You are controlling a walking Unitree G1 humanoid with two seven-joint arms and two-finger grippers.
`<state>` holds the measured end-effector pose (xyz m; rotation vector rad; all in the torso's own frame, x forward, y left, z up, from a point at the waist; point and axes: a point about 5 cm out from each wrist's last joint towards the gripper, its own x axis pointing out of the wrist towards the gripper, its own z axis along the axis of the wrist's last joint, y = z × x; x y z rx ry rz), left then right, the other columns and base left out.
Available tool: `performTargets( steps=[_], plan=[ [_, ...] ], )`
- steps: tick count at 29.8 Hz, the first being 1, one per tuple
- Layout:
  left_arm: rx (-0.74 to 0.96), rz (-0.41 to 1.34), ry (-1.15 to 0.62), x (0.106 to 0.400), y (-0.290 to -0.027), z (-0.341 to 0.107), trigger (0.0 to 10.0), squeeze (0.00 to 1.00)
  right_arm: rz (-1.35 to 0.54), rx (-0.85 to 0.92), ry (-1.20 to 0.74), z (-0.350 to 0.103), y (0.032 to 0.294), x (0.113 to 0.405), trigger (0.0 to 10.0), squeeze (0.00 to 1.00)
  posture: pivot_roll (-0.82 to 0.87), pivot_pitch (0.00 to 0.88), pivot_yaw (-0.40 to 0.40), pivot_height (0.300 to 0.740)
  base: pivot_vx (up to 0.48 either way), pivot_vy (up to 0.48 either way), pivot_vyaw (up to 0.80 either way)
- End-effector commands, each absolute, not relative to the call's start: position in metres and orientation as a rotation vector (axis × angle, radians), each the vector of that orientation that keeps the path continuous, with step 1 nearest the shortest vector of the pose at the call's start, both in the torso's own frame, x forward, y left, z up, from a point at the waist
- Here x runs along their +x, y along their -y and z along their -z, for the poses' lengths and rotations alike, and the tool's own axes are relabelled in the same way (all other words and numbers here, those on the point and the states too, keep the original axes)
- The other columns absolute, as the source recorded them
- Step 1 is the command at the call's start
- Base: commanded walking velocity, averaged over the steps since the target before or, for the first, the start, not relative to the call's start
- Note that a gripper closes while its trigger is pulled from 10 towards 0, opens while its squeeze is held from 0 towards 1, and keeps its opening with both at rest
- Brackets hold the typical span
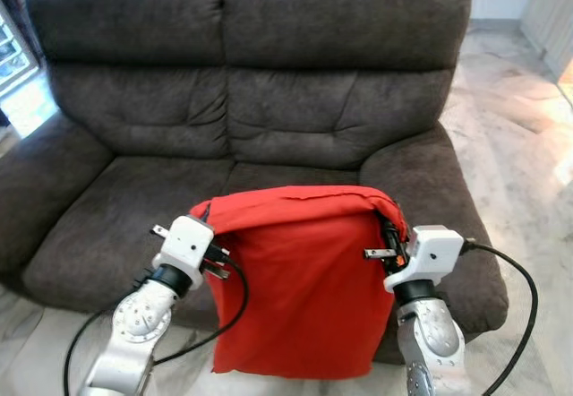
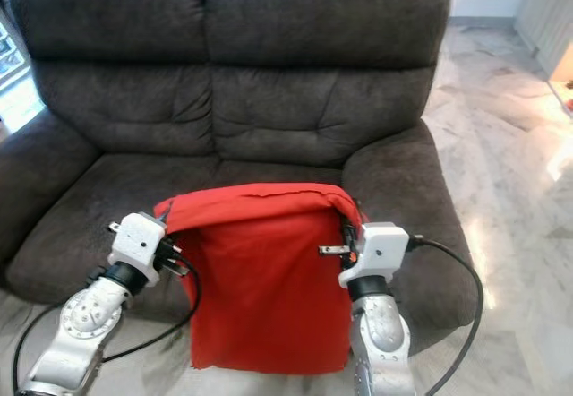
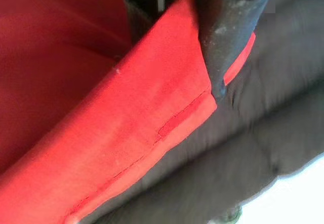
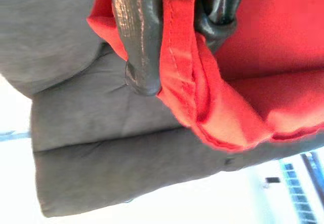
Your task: Move the pillow to the sofa from floor
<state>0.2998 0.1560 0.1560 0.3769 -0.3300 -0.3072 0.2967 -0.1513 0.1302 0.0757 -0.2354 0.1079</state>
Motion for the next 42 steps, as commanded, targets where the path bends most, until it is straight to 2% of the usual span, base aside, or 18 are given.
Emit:
performTargets(
  steps=[1, 7, 14, 16, 21, 24, 30, 42],
  plan=[
    [0.401, 0.238, 0.446, 0.300, -0.169, -0.186, 10.0, 0.00, -0.091, 0.098, 0.368, -0.164, 0.151, 0.299, 10.0, 0.00, -0.03, 0.075, 0.074, 0.740, 0.292, 0.000, 0.00],
    [0.421, 0.222, 0.467, 0.301, -0.170, -0.192, 10.0, 0.00, -0.131, 0.081, 0.350, -0.163, 0.145, 0.299, 10.0, 0.00, -0.02, 0.091, 0.066, 0.740, 0.293, 0.000, 0.00],
    [0.426, 0.206, 0.470, 0.300, -0.173, -0.195, 10.0, 0.00, -0.206, 0.007, 0.331, -0.161, 0.136, 0.297, 10.0, 0.00, -0.02, 0.095, 0.062, 0.740, 0.296, 0.000, 0.80],
    [0.431, 0.198, 0.468, 0.301, -0.174, -0.195, 10.0, 0.00, -0.193, 0.056, 0.318, -0.160, 0.137, 0.299, 10.0, 0.00, -0.01, 0.100, 0.062, 0.740, 0.296, 0.000, 0.00],
    [0.436, 0.192, 0.472, 0.301, -0.175, -0.197, 10.0, 0.00, -0.270, -0.001, 0.370, -0.171, 0.127, 0.296, 10.0, 0.00, -0.01, 0.103, 0.060, 0.740, 0.296, 0.000, 0.00],
    [0.434, 0.188, 0.478, 0.302, -0.175, -0.200, 10.0, 0.00, -0.295, 0.012, 0.381, -0.174, 0.123, 0.295, 10.0, 0.00, -0.01, 0.105, 0.061, 0.740, 0.300, 0.000, 0.80],
    [0.430, 0.188, 0.476, 0.303, -0.175, -0.201, 10.0, 0.00, -0.230, 0.047, 0.354, -0.172, 0.130, 0.301, 10.0, 0.00, -0.01, 0.105, 0.062, 0.740, 0.299, 0.000, 0.27],
    [0.431, 0.193, 0.480, 0.305, -0.175, -0.205, 10.0, 0.00, -0.106, 0.068, 0.451, -0.201, 0.147, 0.312, 10.0, 0.00, 0.00, 0.107, 0.061, 0.740, 0.299, 0.000, 0.00]
  ],
)
